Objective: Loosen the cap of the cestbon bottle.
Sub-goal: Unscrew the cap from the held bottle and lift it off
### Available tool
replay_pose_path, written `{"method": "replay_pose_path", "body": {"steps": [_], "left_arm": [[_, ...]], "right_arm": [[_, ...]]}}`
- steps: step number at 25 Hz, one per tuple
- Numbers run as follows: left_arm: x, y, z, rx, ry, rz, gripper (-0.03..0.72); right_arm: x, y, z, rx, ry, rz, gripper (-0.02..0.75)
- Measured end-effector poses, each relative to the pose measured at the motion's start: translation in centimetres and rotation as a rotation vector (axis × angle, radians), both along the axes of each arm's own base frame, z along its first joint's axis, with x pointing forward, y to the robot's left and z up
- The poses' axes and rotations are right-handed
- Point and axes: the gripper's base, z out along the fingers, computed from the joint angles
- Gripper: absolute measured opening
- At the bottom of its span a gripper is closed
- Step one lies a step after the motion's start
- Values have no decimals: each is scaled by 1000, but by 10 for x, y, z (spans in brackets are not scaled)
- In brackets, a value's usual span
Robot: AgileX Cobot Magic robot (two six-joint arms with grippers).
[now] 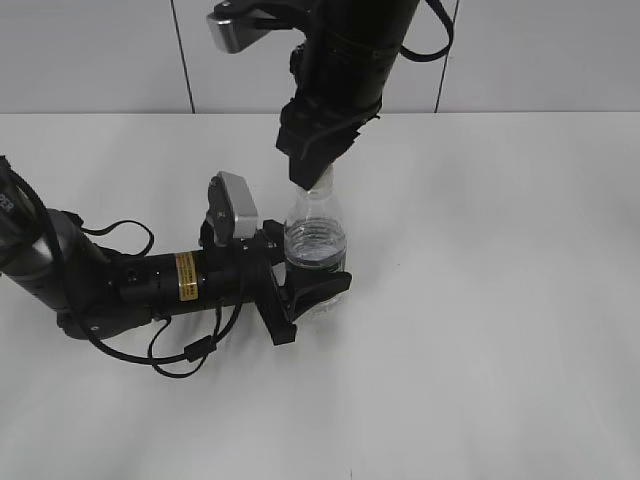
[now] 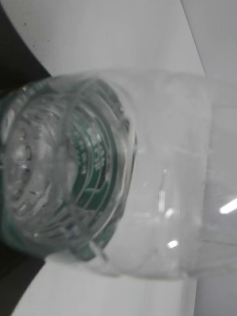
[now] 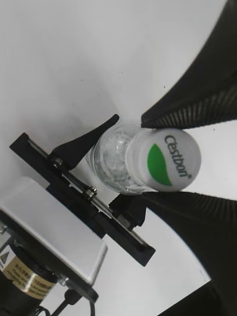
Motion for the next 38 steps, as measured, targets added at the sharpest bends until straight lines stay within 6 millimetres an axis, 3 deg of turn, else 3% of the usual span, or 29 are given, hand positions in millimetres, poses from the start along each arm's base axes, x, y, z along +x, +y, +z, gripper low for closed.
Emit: {"method": "replay_pose_path", "body": {"steps": [14, 27, 38], "left_arm": [[0, 0, 0, 0, 0, 0, 410], [0, 0, 0, -1, 3, 2, 410], [0, 0, 0, -2, 5, 3, 410]], "right_arm": [[-1, 0, 1, -56, -143, 497, 291], [0, 0, 1, -100, -217, 734, 291], [1, -1, 1, -132, -247, 820, 290]]}}
